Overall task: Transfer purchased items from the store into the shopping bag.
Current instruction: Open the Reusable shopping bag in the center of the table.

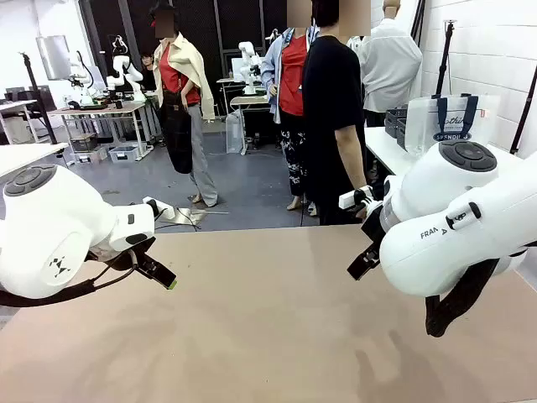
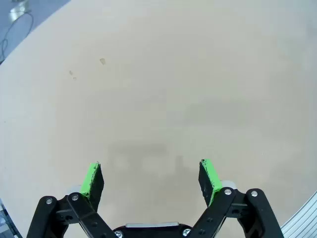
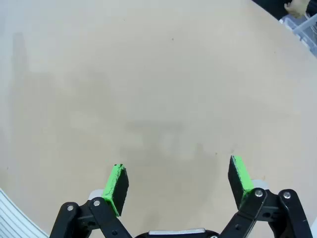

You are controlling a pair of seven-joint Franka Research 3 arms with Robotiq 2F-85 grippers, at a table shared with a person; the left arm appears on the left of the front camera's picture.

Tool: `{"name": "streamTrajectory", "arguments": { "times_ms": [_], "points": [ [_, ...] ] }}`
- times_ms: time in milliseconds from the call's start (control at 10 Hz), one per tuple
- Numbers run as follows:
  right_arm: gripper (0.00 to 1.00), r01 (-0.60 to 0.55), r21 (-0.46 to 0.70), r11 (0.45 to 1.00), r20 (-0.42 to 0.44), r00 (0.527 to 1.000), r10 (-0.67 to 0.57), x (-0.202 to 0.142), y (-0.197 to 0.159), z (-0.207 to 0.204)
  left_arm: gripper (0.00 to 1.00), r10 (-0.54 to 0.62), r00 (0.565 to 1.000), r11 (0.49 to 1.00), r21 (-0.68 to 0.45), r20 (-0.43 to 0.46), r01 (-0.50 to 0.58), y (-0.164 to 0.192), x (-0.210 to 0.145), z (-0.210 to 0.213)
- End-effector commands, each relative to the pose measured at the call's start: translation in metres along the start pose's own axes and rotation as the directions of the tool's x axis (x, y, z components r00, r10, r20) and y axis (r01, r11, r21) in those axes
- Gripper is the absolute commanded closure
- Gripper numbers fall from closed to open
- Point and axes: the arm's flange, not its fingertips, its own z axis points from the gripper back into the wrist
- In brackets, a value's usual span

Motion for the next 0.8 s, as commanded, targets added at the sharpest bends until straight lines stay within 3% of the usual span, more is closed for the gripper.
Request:
{"name": "streamTrajectory", "arguments": {
  "times_ms": [0, 700],
  "points": [
    [0.00, 0.000, 0.000, 1.000, 0.000, 1.000, 0.000, 0.0000, 0.0000, 0.0000, 0.00, 0.000, 1.000, 1.000, 0.000, 0.000, 0.000, 0.0000, 0.0000, 0.0000],
    [0.00, 0.000, 0.000, 1.000, 0.000, 1.000, 0.000, 0.0000, 0.0000, 0.0000, 0.00, 0.000, 1.000, 1.000, 0.000, 0.000, 0.000, 0.0000, 0.0000, 0.0000]
  ]
}}
